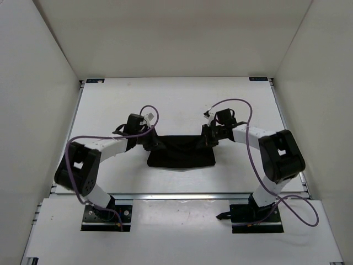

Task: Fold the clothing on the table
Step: Fold the skirt

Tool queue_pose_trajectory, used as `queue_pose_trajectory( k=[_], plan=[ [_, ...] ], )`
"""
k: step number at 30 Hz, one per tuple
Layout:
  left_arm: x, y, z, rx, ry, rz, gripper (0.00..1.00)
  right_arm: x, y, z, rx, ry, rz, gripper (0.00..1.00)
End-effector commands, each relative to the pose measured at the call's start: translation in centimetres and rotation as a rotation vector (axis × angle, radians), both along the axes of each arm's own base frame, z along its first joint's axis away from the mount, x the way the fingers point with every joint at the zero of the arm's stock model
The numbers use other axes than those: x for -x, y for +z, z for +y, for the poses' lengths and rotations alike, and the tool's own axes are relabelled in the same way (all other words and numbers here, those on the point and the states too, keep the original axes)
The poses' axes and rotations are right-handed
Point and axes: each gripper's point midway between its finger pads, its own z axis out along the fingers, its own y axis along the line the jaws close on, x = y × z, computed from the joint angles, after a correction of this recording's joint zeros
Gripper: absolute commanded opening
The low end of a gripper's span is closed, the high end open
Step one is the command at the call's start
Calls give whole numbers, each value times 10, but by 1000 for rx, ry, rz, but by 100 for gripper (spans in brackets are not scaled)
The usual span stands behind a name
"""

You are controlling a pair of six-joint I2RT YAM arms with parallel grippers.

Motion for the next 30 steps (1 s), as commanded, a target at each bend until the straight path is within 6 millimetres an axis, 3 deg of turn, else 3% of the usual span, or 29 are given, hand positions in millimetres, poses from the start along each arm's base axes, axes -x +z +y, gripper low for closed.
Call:
queue_pose_trajectory(
  k=[1,7,8,11,16,19,22,26,28,30],
  plan=[
    [-45,26,-16,75,-20,-102,0,-48,25,16,-43,15,-131,0],
    [-89,12,-15,51,-4,-85,0,-90,21,10,-59,-37,-125,0],
    [-91,-2,-11,31,3,-54,0,-92,12,8,-50,-45,-107,0],
    [-103,-19,-4,-4,18,-13,0,-107,4,-3,-27,-60,-98,0],
    [-114,-27,12,-32,48,-10,0,-106,-12,-19,-12,-87,-39,0],
    [-117,-28,22,-73,47,-26,0,-110,-9,-29,9,-111,-71,0],
    [-123,-16,24,-51,34,-45,0,-116,2,-37,-12,-124,-87,0],
    [-149,23,38,-85,48,-156,4,-139,50,-52,-36,-165,-199,0],
    [-163,54,40,-150,17,-248,6,-147,73,-57,-33,-173,-262,4],
    [-160,65,44,-198,0,-257,9,-142,88,-54,-23,-155,-278,13]
  ],
)
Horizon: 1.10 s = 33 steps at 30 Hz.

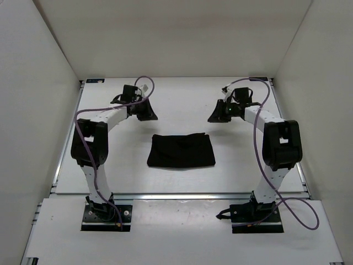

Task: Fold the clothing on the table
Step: Fold the skirt

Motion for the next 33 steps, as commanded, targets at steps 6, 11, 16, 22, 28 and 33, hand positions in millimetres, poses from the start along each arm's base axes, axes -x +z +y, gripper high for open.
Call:
queue_pose_trajectory(
  k=[6,11,16,22,28,33],
  plan=[
    [44,91,-8,-44,-89,-220,0,27,70,27,40,103,-194,0],
    [105,72,-29,105,-116,-131,0,83,51,56,-106,129,-94,0],
    [141,38,-43,153,-142,-68,0,106,41,78,-155,175,-112,0],
    [127,-5,-31,51,-80,-16,0,96,-1,84,-79,179,-34,0],
    [99,-24,-21,-22,-19,-10,0,64,-26,81,-34,144,-15,0],
    [88,-39,-8,-43,24,23,0,32,-39,61,-6,69,9,0]
  ],
)
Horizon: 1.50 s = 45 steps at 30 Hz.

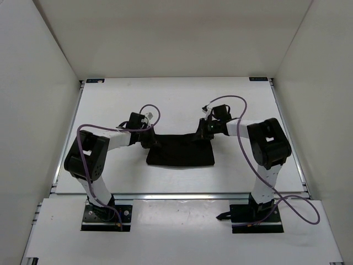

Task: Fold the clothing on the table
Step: Fold the skirt

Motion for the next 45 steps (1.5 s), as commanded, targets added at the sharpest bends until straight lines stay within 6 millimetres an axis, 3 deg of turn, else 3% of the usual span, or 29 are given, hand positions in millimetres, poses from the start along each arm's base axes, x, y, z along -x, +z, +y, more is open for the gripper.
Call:
queue_pose_trajectory(
  k=[1,5,9,13,15,19,21,22,24,26,29,30,34,39,45],
  plan=[
    [-24,2,13,-28,44,-53,0,-32,5,-19,17,-67,-53,0],
    [-25,-9,23,-54,51,-26,0,-42,-2,-38,40,-112,-66,0],
    [-32,-7,18,-37,21,-17,0,-48,-12,-52,41,-137,-18,0],
    [-52,21,12,-6,-12,-65,0,-62,23,-51,4,-140,-87,0],
    [-63,40,11,-13,-24,-122,0,-68,52,-49,-20,-134,-152,0],
    [-82,57,27,-31,10,-173,7,-67,102,-62,-73,-172,-205,36],
    [-86,66,37,-9,22,-179,10,-63,107,-72,-17,-177,-233,52],
    [-85,69,41,-16,28,-181,17,-56,110,-77,10,-183,-229,55],
    [-81,78,44,-64,13,-227,23,-45,99,-87,113,-197,-232,69],
    [-71,80,50,-127,8,-247,31,-25,88,-90,156,-186,-189,73],
    [-51,83,47,-168,-34,-258,39,5,75,-89,177,-185,-148,72],
    [-45,78,45,-175,-40,-246,39,20,61,-88,184,-184,-102,72],
    [-22,56,48,-170,-37,-193,33,46,44,-83,145,-188,-66,62],
    [-6,37,57,-208,-28,-162,33,51,33,-82,146,-195,-42,64],
    [0,30,53,-180,-27,-142,22,51,18,-76,179,-169,-8,60]
  ],
)
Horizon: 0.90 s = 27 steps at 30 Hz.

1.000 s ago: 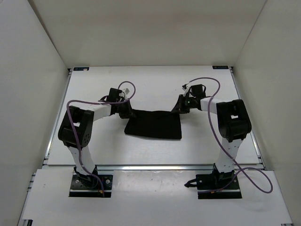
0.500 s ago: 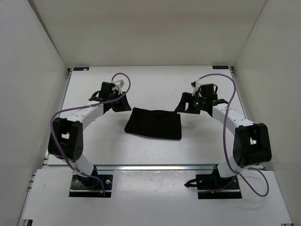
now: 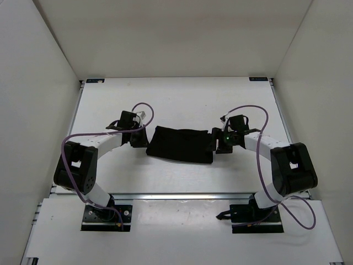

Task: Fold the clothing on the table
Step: Fold the skirt

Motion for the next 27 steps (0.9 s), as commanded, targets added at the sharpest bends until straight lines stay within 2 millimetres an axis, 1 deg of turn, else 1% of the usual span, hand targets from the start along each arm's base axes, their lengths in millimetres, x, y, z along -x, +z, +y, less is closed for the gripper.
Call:
queue_pose_trajectory(
  k=[1,2,3,4,5,6,7,8,9,10,11,13,14,15,16,17,18,19,20,21,22,23,24,27],
  plan=[
    [-7,13,-5,28,5,-56,21,-18,4,9,5,6,-43,59],
    [-5,9,-6,30,4,-50,22,-16,0,12,12,16,-34,58],
    [-3,6,-7,37,5,-38,23,-14,-4,11,21,14,-20,54],
    [2,1,-6,32,7,-26,22,-17,-4,13,22,18,-19,51],
    [0,1,-5,36,12,-29,22,-14,-8,14,25,26,-2,49],
    [4,-4,-5,35,12,-13,22,-16,-7,16,11,26,-2,45],
    [5,-5,-4,31,13,-7,21,-14,-11,16,5,28,16,40],
    [7,-8,-6,31,8,-3,20,-15,-11,16,-4,23,18,37],
    [8,-11,-4,23,16,6,16,-15,-13,16,-8,23,24,33],
    [14,-15,-5,23,7,19,15,-15,-13,16,-12,23,22,32],
    [13,-17,-1,20,22,20,13,-16,-12,18,-18,21,24,31],
    [19,-21,-3,37,25,40,9,-21,-10,18,-18,21,13,17],
    [22,-24,-2,31,29,50,2,-22,-10,19,-18,33,9,9],
    [25,-26,-4,28,23,54,0,-23,-9,20,-18,35,8,5],
    [26,-26,-3,22,25,60,0,-25,-9,19,-14,33,13,0],
    [28,-27,-6,24,18,65,0,-32,-5,19,-6,34,-4,0],
    [30,-26,-9,21,7,64,0,-34,2,23,-7,54,-21,0],
    [30,-25,-13,28,1,63,0,-34,2,20,5,50,-13,0],
    [33,-26,-16,29,-3,68,0,-39,8,20,12,57,-35,0],
    [36,-28,-20,30,-10,73,0,-47,20,20,19,67,-69,0],
    [38,-26,-25,39,-22,72,0,-48,25,18,24,64,-70,0],
    [41,-31,-24,39,-13,80,0,-57,35,18,31,68,-104,0],
    [41,-30,-30,56,-16,80,0,-62,46,18,33,78,-124,0],
    [50,-35,-39,84,-26,111,0,-71,79,26,25,109,-192,0]
  ],
)
